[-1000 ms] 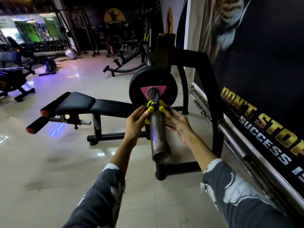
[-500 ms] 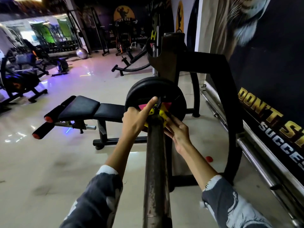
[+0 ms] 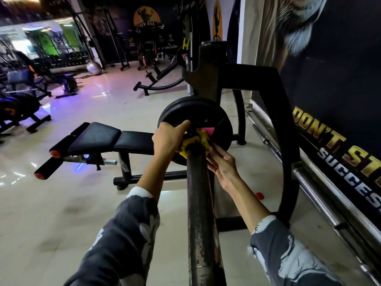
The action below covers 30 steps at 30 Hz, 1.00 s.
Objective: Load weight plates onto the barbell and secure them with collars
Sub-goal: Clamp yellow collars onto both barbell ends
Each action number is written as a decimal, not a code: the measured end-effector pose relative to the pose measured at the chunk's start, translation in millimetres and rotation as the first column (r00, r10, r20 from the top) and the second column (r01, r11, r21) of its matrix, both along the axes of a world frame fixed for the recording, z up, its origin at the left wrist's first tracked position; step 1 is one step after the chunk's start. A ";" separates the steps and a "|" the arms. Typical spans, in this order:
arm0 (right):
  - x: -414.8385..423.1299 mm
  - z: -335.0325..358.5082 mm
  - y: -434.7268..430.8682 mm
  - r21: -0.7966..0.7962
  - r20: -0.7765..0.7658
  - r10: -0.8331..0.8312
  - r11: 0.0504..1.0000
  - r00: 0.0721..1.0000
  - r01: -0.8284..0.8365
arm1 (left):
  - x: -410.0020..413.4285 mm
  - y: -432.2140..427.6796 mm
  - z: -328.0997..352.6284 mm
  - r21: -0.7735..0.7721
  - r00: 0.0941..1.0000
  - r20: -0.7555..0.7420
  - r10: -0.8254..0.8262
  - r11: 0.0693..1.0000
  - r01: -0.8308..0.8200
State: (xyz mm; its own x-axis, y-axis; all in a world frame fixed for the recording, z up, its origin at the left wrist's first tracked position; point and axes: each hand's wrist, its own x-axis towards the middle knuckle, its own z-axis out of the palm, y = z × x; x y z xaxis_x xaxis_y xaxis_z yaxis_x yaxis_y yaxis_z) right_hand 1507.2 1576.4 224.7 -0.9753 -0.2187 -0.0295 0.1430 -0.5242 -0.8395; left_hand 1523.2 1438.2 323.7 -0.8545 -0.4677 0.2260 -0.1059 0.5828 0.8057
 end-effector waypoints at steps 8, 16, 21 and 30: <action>-15.8 50.3 16.1 0.573 -0.793 0.050 0.401 0.607 0.715 | 9.1 -15.2 -16.9 0.677 0.930 0.186 -0.316 0.727 0.112; -37.0 70.9 22.8 0.714 -0.689 0.329 0.461 0.645 0.527 | -2.3 -31.5 -31.2 0.816 0.936 0.122 -0.330 0.571 0.095; -40.5 65.9 19.6 0.686 -0.718 0.310 0.467 0.623 0.558 | -6.9 -35.7 -44.2 0.826 0.939 0.102 -0.328 0.554 0.104; 4.5 63.7 21.9 0.745 -0.666 0.282 0.201 0.690 0.637 | 45.1 -6.7 -46.4 0.045 0.986 -0.158 -0.051 0.997 0.059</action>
State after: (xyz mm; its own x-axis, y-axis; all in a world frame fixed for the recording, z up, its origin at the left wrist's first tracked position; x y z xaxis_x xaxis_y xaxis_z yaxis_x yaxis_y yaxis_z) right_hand 1511.7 1598.3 288.4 -0.8225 -0.2916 0.4883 -0.5239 0.7227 -0.4509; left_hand 1568.4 1431.5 277.3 -0.8354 -0.4346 0.3364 0.0549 0.5430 0.8379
